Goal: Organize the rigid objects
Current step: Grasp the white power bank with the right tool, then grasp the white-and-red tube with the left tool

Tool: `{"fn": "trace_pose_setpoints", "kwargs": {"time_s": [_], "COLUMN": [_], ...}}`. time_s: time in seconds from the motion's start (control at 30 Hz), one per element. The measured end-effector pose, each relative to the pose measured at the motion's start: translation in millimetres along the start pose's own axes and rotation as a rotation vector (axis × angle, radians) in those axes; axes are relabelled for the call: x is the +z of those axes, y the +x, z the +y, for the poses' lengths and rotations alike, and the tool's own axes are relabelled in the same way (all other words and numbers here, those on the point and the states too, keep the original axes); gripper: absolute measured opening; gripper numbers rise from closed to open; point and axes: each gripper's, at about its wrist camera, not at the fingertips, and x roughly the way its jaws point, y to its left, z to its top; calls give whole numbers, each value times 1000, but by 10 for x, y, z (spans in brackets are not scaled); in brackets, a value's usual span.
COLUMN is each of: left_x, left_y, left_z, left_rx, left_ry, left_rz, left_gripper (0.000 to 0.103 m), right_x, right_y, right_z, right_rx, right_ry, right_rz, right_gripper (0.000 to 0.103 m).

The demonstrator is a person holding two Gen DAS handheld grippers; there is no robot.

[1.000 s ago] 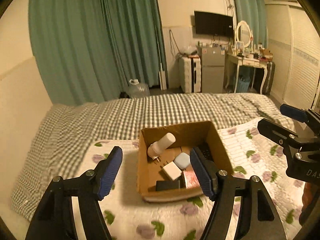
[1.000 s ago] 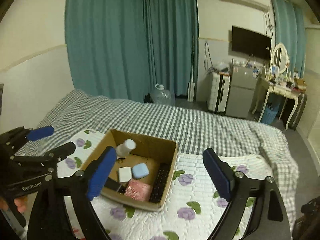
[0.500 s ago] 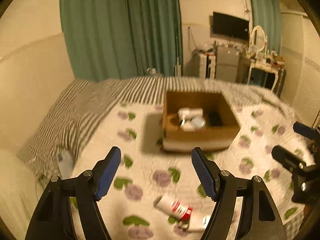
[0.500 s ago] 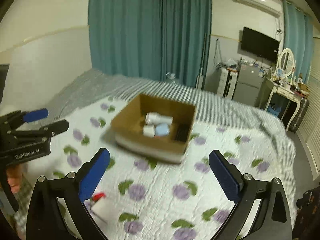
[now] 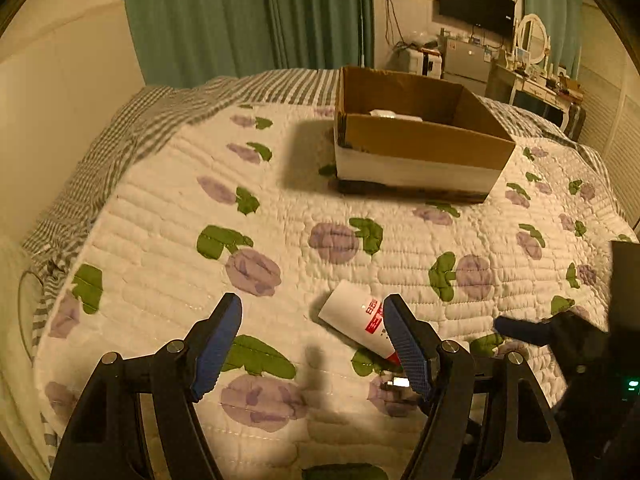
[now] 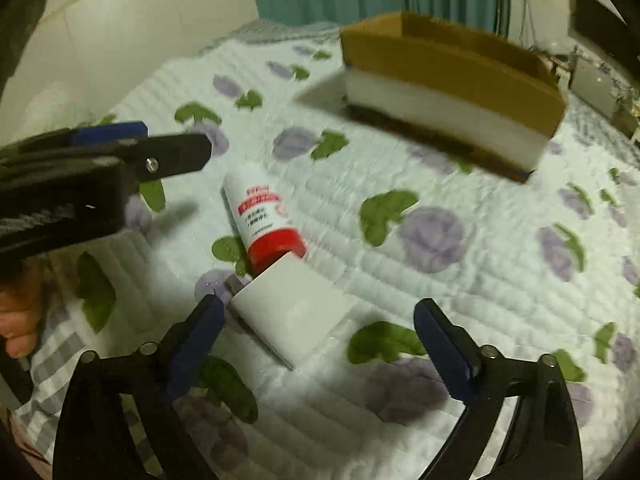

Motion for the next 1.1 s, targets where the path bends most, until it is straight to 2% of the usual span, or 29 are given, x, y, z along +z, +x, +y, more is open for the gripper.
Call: {"fn": "trace_pose_setpoints", "kwargs": {"time_s": [0.1,0.13,0.2,0.23,0.37,0.53,0.63,0.77,0.93,1.03,1.1], "left_x": [-18,-22,-28,-27,-26,-28,-24,-25,10,-8,-44], "left_y": [59,70,83,84,83,88,152,363,584,733,797], "left_z": [15,18,21,20,-10,-86,-187,-307,-362,-457,-543], "left_rx": [1,4,5,6,20,14,-9,16,-5,1,36], "left_ry": [-5,-6,-8,-8,8,19,7,-14,-78,-53,-7], "left_rz": [21,29,36,37,43,69,102,179,238,274,284], "left_gripper": [76,76,76,76,76,76,76,76,76,76,75], "right_x": [-7,-8,-15,-20,-41,-52,20,69,121,117,100], "right_y": [134,166,247,263,186,-228,-424,-564,-531,-498,-532], "right_z": [-10,-1,49,68,72,-158,-411,-641,-765,-762,-766], "right_rx": [42,48,64,67,48,-50,-163,-227,-225,-214,-211], "right_ry": [14,12,-12,-22,-30,21,69,129,167,162,164], "right_rz": [28,33,60,65,48,-44,-94,-137,-133,-128,-130], "right_gripper": [87,84,71,70,70,70,70,70,70,70,70]}}
